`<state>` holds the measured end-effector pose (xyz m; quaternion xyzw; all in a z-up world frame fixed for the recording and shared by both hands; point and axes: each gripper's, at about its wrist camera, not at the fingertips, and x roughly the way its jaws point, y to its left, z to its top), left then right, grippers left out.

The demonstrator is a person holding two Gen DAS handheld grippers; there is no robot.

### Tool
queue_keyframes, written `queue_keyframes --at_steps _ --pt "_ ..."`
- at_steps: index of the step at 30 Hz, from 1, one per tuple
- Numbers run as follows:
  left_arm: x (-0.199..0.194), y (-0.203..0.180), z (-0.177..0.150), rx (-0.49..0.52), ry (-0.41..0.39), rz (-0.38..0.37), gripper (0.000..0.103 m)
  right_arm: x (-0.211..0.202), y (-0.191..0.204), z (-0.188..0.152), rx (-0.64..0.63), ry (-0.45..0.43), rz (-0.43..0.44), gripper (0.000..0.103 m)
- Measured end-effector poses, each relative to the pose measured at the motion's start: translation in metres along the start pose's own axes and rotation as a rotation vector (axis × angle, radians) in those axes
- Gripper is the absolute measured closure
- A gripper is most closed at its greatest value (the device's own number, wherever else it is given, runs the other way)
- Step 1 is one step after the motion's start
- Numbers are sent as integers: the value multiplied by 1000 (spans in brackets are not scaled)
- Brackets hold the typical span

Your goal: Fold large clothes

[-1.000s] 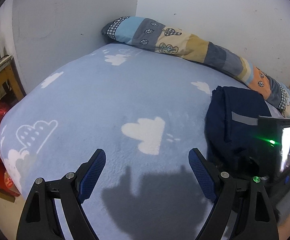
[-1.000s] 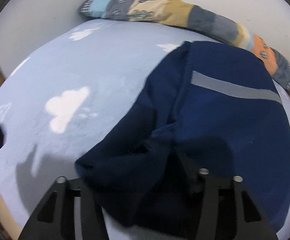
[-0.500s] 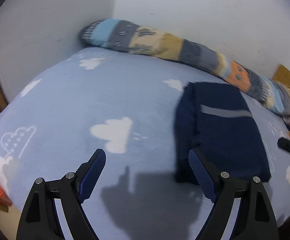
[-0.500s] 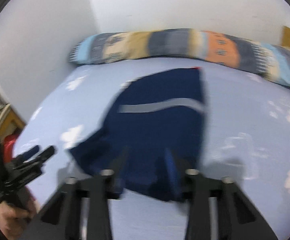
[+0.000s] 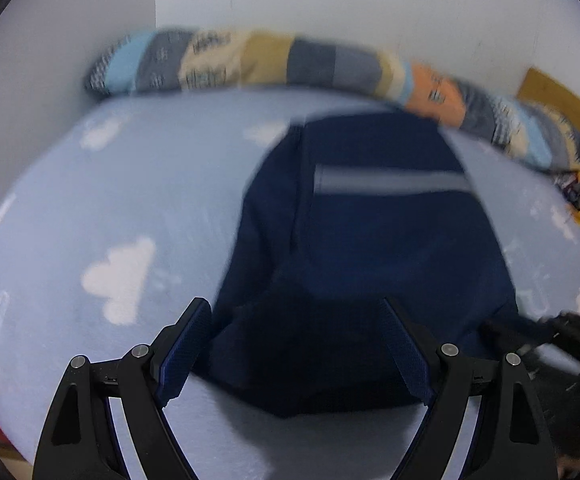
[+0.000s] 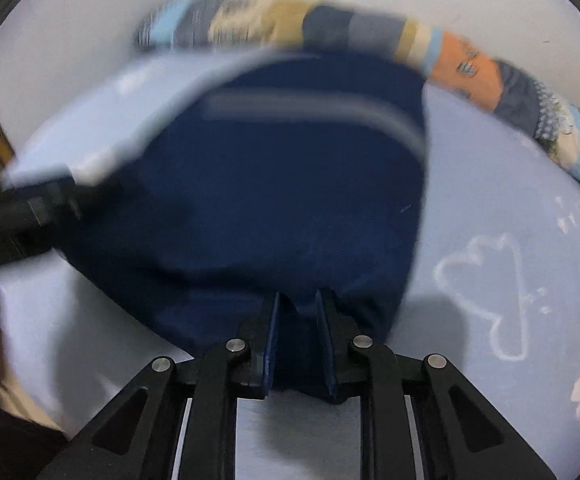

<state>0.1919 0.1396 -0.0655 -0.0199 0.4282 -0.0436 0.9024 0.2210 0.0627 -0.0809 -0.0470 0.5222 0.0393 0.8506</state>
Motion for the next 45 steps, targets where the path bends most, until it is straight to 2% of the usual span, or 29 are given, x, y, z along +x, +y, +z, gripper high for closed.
queue_keyframes --at_steps 1,3,6,8,9,12,14,17,21,24,26,29,32,34,36,39,42,45 --pt "14 -2 0 9 47 22 17 5 -5 -3 24 -26 32 83" --pt "35 -6 -4 60 119 94 16 4 -11 1 64 -15 71 80" --pt "31 -4 2 44 100 99 17 -5 -13 11 44 17 128 74" --pt "15 -8 8 46 20 123 20 -25 -31 22 118 -38 262 75" --pt "8 -13 9 44 -20 118 19 -31 -40 26 145 -61 286 76" --pt "-4 -33 26 48 -116 90 19 -42 -70 61 194 -122 248 73" --pt "4 -46 38 80 -135 70 19 -40 -89 89 203 -134 195 73" --pt "40 -53 64 95 -87 84 19 -18 -113 136 214 -105 144 73" --pt "98 -30 85 -26 29 50 17 21 -128 159 236 -49 109 75" --pt "116 -19 100 -79 53 33 16 50 -133 159 248 -15 107 77" --pt "130 -12 105 -106 99 19 14 75 -135 156 264 59 116 76" --pt "143 -16 103 -67 123 47 13 92 -129 152 232 87 90 75" --pt "147 -16 109 -61 112 46 11 82 -132 151 256 75 91 75" --pt "141 -15 108 -64 98 33 11 55 -134 143 287 16 96 73" --pt "129 -15 105 -48 89 24 13 26 -124 126 266 -12 124 73" --pt "106 -21 94 24 55 42 13 5 -102 96 229 -6 130 73" --pt "94 -27 69 79 85 35 13 10 -84 61 230 20 98 73" --pt "94 -21 56 26 102 0 12 16 -84 52 225 28 82 73"
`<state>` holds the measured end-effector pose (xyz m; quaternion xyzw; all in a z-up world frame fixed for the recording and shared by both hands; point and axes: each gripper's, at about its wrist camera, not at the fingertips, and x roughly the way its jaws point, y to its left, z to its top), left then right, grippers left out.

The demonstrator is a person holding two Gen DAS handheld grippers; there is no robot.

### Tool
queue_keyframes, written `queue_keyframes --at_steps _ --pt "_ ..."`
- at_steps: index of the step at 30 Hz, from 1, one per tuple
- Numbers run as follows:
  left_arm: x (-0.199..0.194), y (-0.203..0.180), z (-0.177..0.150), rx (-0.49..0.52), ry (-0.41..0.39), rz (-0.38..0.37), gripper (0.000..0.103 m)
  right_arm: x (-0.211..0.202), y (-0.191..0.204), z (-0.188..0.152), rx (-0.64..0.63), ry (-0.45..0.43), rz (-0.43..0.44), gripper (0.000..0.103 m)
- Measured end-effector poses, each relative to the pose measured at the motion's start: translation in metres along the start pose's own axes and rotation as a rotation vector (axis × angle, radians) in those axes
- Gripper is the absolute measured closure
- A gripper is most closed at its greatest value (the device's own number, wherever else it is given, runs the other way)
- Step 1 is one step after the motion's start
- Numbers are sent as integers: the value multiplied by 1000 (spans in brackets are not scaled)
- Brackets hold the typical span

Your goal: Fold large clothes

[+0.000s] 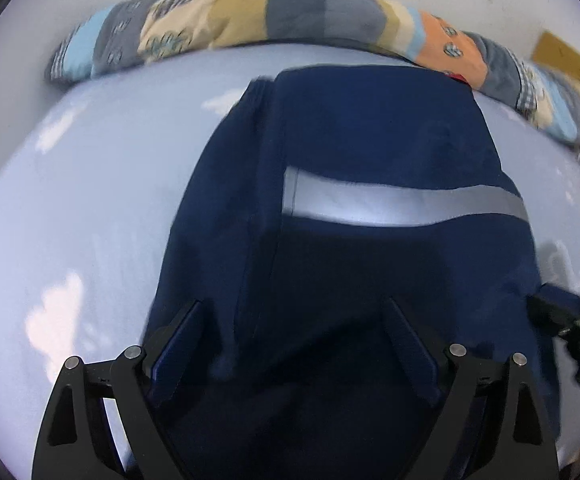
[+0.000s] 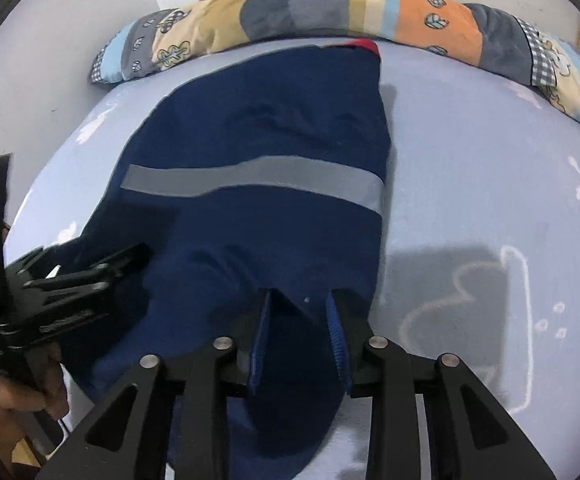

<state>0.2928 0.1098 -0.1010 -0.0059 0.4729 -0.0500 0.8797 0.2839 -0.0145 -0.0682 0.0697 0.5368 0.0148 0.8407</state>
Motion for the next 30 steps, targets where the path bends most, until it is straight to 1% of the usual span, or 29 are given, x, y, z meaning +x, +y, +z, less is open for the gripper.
queue_keyframes --at_steps 1,2,3,4,6,8,10,11,12,14,16,17,19,20,23,27,30 --pt "-6 3 -3 -12 -1 -1 13 -8 -1 0 16 6 11 72" --pt "-11 6 -2 -14 -3 8 15 -17 -1 -1 20 1 26 71" --pt "-21 7 -5 -14 -12 18 16 -32 4 -6 5 -21 48 71" --pt "-29 11 -7 -10 -20 16 16 -43 8 -11 -17 -36 46 73" --pt "-48 8 -18 15 -31 24 16 -60 19 -28 -69 -47 18 71" --pt "-64 3 -30 48 -37 42 15 -65 25 -48 -79 -28 33 72" --pt "-74 -3 -42 90 -43 78 15 -59 29 -59 -102 -10 11 73" --pt "-77 -6 -47 105 -37 85 15 -56 31 -65 -112 -8 4 70" --pt "-76 -9 -52 115 -23 89 15 -52 33 -68 -124 -5 -8 70" --pt "-72 -16 -59 140 3 110 15 -45 40 -72 -170 -10 -39 63" --pt "-77 -20 -65 167 2 132 12 -38 44 -79 -208 -8 -61 59" --pt "-76 -20 -64 171 2 135 10 -36 45 -81 -224 -11 -69 59" --pt "-76 -19 -64 165 2 139 8 -34 48 -81 -257 -16 -85 57" --pt "-74 -20 -62 159 4 139 6 -32 47 -80 -258 -15 -86 54" --pt "-69 -18 -60 135 14 138 3 -30 43 -83 -247 -2 -76 52" --pt "-64 -16 -55 120 25 126 3 -32 41 -81 -243 -4 -65 52" --pt "-61 -13 -50 120 27 117 3 -46 43 -80 -258 -28 -65 56"
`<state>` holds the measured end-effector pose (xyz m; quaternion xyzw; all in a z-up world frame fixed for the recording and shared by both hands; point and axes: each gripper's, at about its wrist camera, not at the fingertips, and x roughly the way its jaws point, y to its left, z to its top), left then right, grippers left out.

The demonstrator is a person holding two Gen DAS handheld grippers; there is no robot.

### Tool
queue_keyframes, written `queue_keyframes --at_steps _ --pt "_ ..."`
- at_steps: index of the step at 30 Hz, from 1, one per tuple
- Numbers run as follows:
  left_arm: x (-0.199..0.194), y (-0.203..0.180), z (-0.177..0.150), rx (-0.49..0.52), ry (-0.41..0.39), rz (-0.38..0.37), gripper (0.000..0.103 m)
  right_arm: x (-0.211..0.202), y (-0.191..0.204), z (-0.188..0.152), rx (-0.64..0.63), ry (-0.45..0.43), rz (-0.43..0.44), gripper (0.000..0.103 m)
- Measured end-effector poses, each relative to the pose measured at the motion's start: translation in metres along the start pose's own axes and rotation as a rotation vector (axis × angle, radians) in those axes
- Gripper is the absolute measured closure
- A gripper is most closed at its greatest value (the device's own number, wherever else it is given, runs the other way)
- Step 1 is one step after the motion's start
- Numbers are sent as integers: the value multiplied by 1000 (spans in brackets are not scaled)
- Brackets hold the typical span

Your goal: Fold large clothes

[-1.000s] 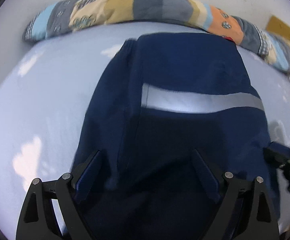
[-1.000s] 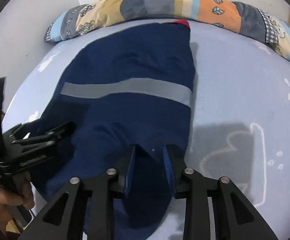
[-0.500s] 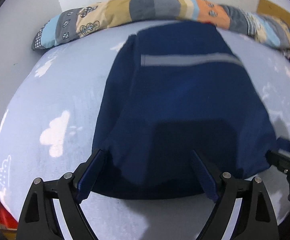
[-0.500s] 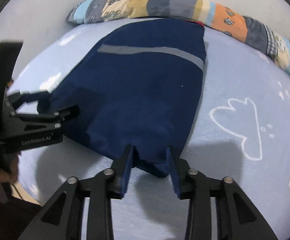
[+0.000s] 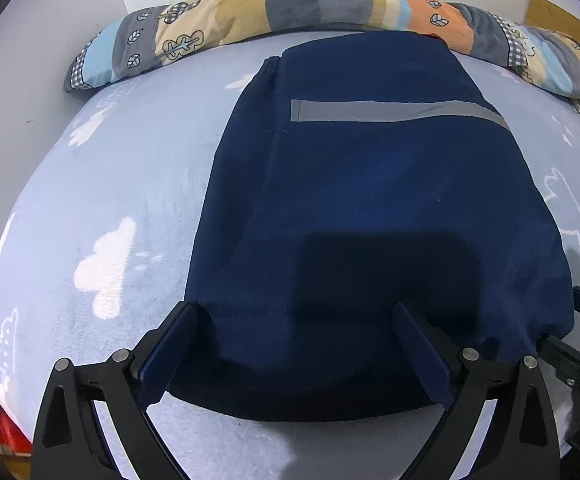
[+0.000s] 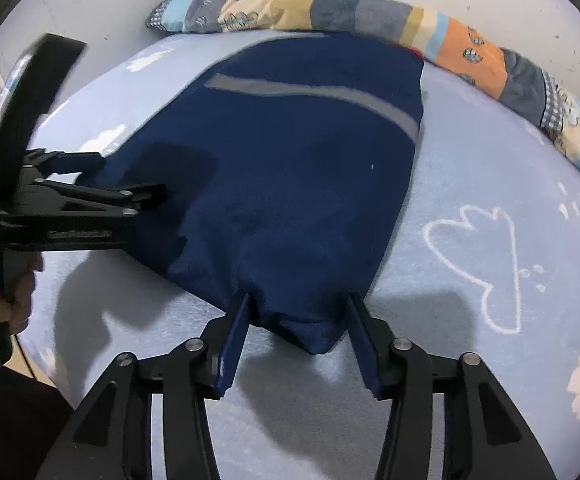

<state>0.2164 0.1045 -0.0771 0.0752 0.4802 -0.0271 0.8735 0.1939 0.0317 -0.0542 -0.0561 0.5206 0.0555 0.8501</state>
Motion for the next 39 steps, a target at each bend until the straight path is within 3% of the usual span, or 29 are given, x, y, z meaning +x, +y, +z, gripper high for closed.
queue_keyframes --at_steps 6,11,18,39 --pt "-6 3 6 6 -50 -21 6 -30 1 9 -8 -160 -29 56" --pt "0 -3 6 47 -47 0 5 -6 2 15 -22 -90 -62 79" --pt "5 -1 9 41 -35 -10 4 1 12 15 -87 -80 -127 77" --pt "8 0 11 42 -32 -12 4 3 14 15 -101 -79 -141 76"
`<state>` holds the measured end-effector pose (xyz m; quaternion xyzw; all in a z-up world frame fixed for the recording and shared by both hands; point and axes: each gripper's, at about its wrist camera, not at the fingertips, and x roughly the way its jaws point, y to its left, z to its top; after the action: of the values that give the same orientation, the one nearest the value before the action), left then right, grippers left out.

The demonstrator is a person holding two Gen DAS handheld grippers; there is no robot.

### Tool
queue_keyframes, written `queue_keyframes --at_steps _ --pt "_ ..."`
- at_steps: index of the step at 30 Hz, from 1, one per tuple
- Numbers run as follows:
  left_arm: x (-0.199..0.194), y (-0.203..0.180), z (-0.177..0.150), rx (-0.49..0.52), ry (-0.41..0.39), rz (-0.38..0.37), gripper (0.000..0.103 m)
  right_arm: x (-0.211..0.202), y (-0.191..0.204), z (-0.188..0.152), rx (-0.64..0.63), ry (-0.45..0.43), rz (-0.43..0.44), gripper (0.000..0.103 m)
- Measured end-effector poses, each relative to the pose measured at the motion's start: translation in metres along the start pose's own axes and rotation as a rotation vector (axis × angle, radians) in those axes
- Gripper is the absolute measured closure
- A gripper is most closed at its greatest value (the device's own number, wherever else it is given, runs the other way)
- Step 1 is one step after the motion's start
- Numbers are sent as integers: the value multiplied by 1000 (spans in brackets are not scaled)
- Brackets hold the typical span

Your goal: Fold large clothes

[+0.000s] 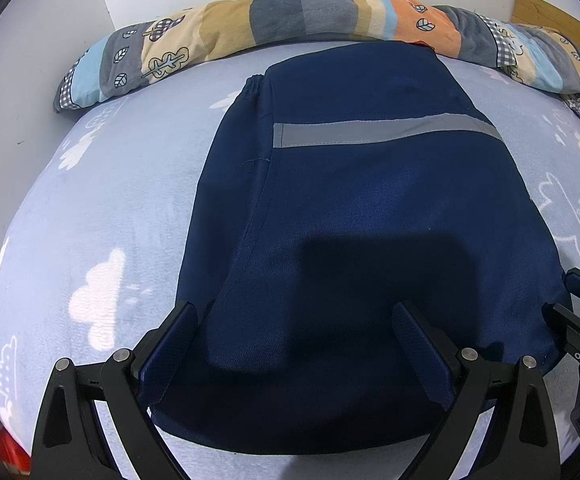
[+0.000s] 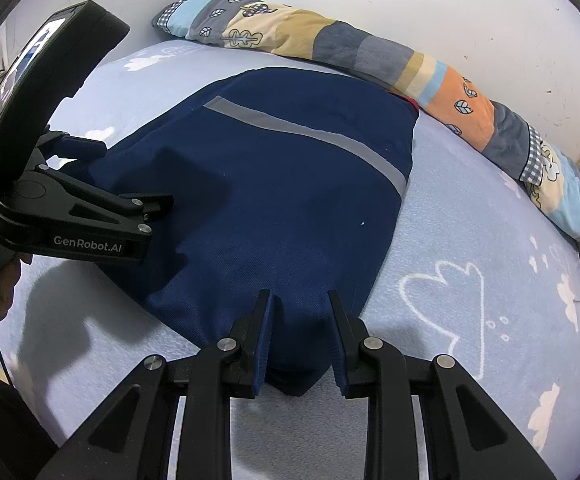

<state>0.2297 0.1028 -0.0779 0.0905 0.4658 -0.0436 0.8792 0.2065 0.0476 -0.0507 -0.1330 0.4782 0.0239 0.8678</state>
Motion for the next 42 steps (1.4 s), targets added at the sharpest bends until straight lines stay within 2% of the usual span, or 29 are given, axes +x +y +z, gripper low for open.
queue_keyframes --at_steps 13,17,19,20,22,24,28,35,38,42 --pt "0 0 0 1 3 0 4 0 0 -1 -5 4 1 76" --pt "-3 4 3 -13 2 -31 7 -5 -20 3 96 1 103 75" --pt "-10 15 5 -54 -17 -70 7 -12 -38 5 181 -23 169 73" --pt "-12 20 6 -76 -26 -85 7 -17 -50 7 219 -52 185 69" --pt "-19 39 9 -157 -48 -132 7 -21 -66 9 265 -82 181 61" --pt "-23 58 10 -233 -56 -156 7 -20 -89 9 346 -89 193 58" --pt "-21 92 6 -347 -34 -157 7 -8 -123 3 495 -48 248 58" --pt "-12 124 0 -457 25 -164 7 10 -156 -12 667 16 350 48" --pt "-7 141 1 -508 58 -208 7 18 -164 -18 723 44 400 47" --pt "4 161 3 -571 106 -321 7 26 -172 -27 786 67 451 43"
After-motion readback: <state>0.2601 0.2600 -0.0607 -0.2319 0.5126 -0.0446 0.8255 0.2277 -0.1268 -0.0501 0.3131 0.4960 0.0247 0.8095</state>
